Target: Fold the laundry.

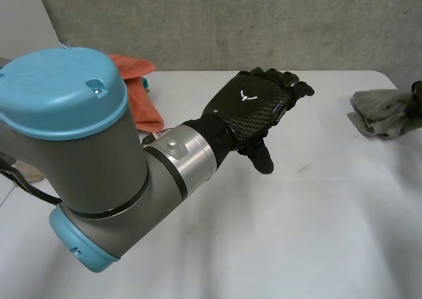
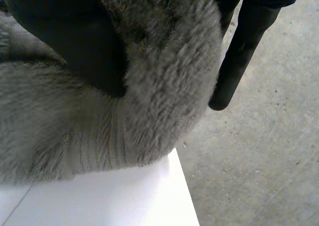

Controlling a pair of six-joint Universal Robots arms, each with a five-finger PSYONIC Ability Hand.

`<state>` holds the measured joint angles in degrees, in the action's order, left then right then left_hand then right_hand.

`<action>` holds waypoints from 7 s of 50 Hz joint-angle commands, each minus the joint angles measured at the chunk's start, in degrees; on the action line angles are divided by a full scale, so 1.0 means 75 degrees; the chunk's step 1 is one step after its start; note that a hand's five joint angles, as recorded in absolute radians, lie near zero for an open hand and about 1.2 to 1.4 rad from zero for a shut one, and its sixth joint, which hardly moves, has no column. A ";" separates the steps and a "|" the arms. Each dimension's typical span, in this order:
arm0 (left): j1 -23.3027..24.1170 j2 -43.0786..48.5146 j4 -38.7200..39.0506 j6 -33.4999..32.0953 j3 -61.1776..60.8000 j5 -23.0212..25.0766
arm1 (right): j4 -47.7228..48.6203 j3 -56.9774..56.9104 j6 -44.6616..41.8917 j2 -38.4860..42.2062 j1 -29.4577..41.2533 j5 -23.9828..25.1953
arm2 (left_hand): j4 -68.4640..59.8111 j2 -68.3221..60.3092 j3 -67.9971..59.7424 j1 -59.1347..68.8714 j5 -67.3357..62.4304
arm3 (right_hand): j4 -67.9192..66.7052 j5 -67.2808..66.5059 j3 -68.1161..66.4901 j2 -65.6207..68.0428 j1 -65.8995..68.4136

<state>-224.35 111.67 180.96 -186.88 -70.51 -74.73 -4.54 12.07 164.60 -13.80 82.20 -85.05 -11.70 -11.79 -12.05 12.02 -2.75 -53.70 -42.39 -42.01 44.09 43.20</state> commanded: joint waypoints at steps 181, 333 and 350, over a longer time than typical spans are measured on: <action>-0.1843 0.0688 -0.0222 -0.1217 0.0183 -0.3079 | -0.0620 1.0251 -0.2926 -0.9280 0.2623 0.0957 | -0.9107 -0.9094 -0.9060 0.9064 -0.8967 | -0.3507 -0.3681 -0.5065 0.4788 0.4907; -0.1176 0.1751 -0.1582 -0.1743 0.1372 -0.1743 | 0.0032 0.8272 0.0132 -0.5426 0.3314 0.1040 | -0.9107 -0.9094 -0.9060 0.9064 -0.8967 | -0.3507 -0.3681 -0.5065 0.4788 0.4907; -0.1832 0.2350 0.1629 -0.1954 0.4270 -0.2246 | 0.3291 0.5737 -0.2248 -0.6141 0.3338 0.0618 | -0.9107 -0.9094 -0.9060 0.9064 -0.8967 | -0.3507 -0.3681 -0.5065 0.4788 0.4907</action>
<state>-238.03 129.80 189.06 -201.45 -32.17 -89.69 17.91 52.38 147.57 -58.50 107.39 -80.87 -68.79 -68.43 -68.38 62.47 -56.04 -68.49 -56.38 -68.49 68.03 62.84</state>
